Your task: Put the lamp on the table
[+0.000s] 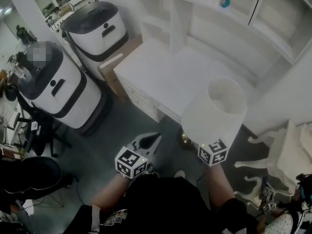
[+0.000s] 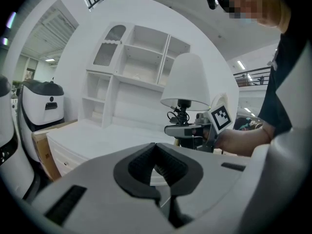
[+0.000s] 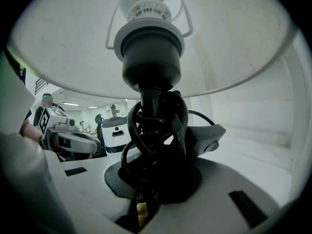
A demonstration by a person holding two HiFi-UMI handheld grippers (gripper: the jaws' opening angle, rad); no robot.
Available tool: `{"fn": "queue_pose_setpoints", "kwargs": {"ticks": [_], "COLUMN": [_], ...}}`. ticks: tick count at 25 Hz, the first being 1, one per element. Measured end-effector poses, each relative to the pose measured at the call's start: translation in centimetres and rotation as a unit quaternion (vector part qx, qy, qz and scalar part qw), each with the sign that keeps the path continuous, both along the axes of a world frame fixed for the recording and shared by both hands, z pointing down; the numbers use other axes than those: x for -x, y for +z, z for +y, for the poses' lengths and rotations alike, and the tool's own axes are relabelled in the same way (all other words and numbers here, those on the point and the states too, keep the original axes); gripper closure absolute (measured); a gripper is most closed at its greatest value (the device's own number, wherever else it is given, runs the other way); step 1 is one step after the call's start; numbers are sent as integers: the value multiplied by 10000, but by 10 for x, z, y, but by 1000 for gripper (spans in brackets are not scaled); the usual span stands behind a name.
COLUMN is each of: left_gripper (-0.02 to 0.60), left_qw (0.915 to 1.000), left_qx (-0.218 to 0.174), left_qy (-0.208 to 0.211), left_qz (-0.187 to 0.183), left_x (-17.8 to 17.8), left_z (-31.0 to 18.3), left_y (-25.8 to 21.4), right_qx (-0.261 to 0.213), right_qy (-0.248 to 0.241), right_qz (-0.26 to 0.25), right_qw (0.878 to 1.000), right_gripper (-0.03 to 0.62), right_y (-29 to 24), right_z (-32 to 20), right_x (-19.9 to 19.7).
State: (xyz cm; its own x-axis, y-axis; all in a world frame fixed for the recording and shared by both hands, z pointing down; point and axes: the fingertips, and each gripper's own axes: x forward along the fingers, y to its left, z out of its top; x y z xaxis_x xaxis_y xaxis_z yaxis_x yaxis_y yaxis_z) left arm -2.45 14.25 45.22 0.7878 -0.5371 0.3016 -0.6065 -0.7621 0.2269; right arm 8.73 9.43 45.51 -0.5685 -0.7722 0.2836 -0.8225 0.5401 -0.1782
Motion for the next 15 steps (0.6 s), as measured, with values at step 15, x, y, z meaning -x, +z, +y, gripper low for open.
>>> {"fn": "queue_pose_setpoints", "kwargs": {"ticks": [15], "left_gripper": [574], "left_qw": [9975], "left_qx": [58], "left_qy": [692], "left_qz": [154], "left_x": [31], "left_z": [-47], "left_y": [7], "right_qx": [31], "right_qy": [604], "right_qz": [118], "right_qw": [9981], "right_gripper": [519], "right_y": [2], "right_z": [-34], "right_x": [32]}}
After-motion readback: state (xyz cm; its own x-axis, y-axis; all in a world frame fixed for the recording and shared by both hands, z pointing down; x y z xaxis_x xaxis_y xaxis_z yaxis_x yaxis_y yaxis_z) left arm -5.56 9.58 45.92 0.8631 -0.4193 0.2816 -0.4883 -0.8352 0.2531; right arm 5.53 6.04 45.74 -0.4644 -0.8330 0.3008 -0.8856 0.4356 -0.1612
